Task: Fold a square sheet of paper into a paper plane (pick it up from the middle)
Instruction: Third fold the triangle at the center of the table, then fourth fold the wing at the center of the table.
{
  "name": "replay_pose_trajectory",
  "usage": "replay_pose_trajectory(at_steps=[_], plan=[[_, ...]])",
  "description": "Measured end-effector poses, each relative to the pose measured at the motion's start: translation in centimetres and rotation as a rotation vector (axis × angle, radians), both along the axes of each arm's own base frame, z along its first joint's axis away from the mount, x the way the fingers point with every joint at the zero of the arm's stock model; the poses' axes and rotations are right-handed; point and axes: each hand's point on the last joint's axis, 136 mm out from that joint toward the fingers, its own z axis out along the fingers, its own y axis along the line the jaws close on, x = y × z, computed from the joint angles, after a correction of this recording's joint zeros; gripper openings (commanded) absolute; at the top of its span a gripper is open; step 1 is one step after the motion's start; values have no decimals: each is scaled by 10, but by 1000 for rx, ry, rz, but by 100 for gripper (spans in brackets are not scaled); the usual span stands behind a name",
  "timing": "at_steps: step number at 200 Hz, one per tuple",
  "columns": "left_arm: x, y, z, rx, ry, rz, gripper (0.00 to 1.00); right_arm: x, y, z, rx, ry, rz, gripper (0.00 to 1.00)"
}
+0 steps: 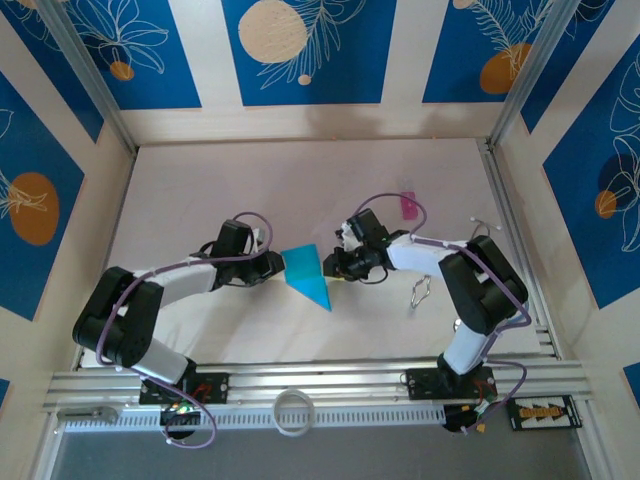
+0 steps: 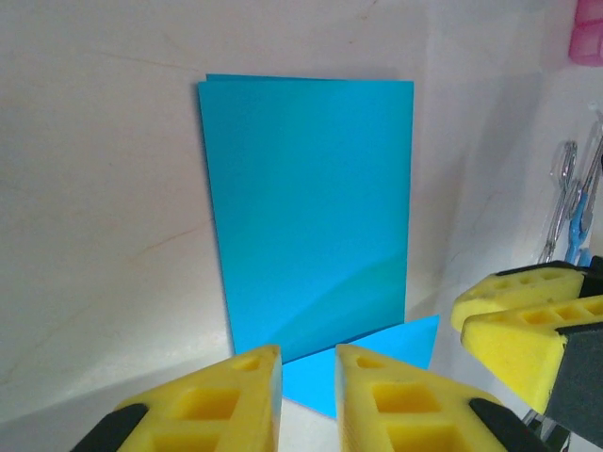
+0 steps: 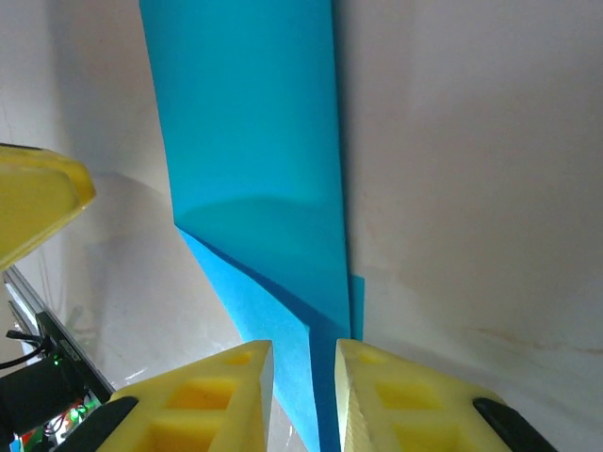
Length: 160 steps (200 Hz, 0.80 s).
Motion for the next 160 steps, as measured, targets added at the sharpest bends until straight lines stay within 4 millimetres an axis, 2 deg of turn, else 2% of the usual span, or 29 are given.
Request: replay_pose_trajectory(at_steps=[78,117,160], plan=[[-2,1,-2,7,15,-3,25,-7,7,-9,16,51,33,24],[-1,-3,-1,-4,24,-14,28,-11,12,-6,46,60,66,11],[3,-7,-3,-46,64,-34,31,-10,18,4,86,38,86,5]])
